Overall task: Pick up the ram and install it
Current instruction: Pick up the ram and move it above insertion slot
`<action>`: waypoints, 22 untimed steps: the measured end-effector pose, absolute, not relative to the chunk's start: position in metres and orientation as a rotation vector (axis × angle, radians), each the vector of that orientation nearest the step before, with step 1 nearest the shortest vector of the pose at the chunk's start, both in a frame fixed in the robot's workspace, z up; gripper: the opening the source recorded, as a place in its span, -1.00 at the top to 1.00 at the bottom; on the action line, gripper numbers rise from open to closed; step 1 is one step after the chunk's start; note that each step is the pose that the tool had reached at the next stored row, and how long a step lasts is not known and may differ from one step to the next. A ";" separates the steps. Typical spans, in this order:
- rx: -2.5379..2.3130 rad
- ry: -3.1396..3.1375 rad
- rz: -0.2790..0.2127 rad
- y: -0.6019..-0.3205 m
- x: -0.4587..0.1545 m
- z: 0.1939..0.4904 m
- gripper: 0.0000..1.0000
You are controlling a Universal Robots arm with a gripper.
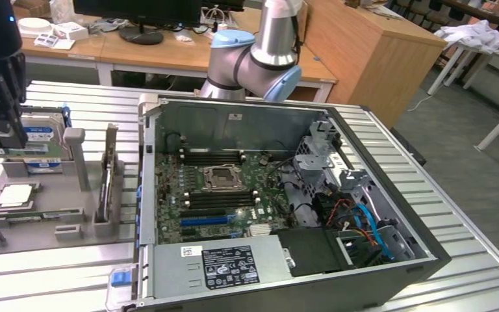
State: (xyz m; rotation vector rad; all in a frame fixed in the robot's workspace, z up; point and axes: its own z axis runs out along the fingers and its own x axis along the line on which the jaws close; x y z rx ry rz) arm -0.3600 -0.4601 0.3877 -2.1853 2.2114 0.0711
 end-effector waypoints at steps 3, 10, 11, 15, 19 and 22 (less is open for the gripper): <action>-2.186 2.212 0.072 -0.460 -0.352 0.388 0.76; -2.187 2.213 0.075 -0.460 -0.333 0.388 0.76; -2.187 2.214 0.075 -0.460 -0.331 0.388 0.76; -2.188 2.214 0.077 -0.460 -0.322 0.388 0.76; -2.189 2.215 0.079 -0.460 -0.313 0.388 0.76; -2.189 2.216 0.080 -0.460 -0.309 0.389 0.76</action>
